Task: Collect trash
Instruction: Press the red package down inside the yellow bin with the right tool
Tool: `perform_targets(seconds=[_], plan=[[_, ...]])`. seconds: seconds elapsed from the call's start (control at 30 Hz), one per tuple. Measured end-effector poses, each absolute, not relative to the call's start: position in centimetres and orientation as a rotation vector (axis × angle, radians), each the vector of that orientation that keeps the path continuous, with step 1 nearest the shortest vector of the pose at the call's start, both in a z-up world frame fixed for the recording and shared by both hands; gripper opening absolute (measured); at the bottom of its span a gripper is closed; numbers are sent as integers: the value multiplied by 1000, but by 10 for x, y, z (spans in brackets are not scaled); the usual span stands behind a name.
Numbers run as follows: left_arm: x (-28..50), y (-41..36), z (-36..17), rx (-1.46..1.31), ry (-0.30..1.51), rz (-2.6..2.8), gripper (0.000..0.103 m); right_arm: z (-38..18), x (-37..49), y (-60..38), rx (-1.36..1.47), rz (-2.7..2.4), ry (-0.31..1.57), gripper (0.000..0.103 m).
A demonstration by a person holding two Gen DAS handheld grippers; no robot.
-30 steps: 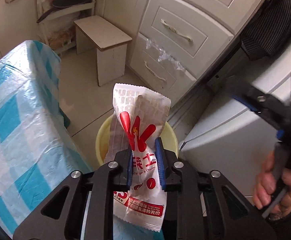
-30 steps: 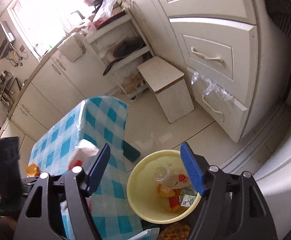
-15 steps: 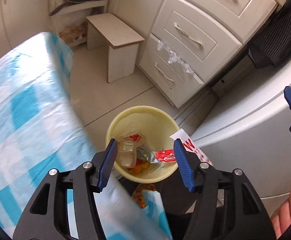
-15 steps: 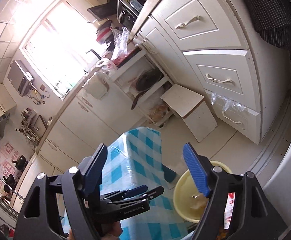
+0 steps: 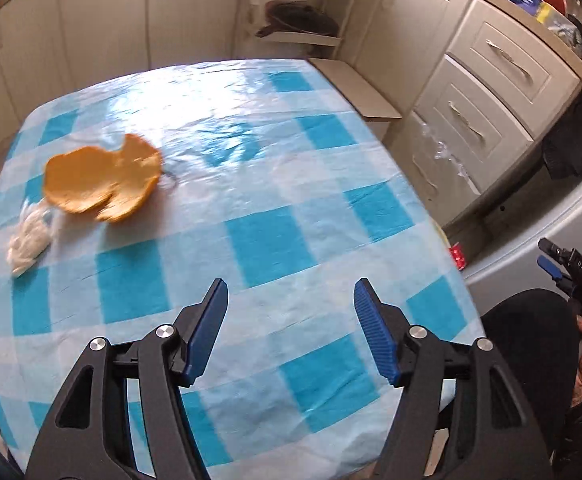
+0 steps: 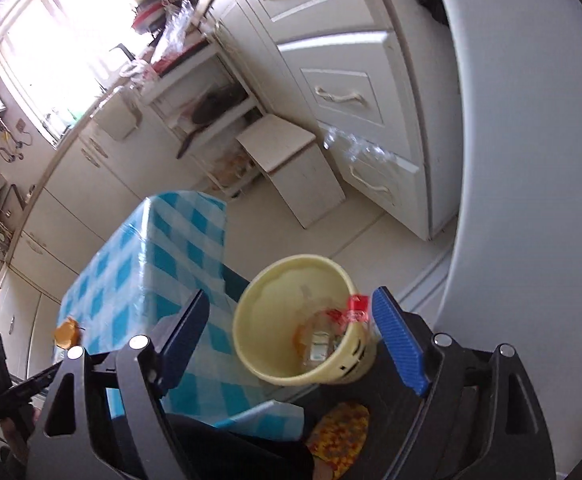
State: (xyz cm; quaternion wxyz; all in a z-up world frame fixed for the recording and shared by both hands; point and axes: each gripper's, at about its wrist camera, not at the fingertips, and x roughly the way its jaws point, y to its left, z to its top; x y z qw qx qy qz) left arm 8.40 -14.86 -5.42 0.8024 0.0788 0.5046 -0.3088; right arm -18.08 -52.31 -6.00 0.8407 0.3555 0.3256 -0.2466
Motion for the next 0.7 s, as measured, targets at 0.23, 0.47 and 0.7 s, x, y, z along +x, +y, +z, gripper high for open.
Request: perform_targets(seconds=[0.23,0.47,0.7], plan=[[100,-84,-58,89,1096,-517,62,-134,-177,-533,827,-587,776,80],[87,-84,-63,124,1104,-505,62,-195,-138,-556,869,-605,833,69],[86,-82,-62,115,1107,-502,62,-221,-121,-574,906,-699,909,44]])
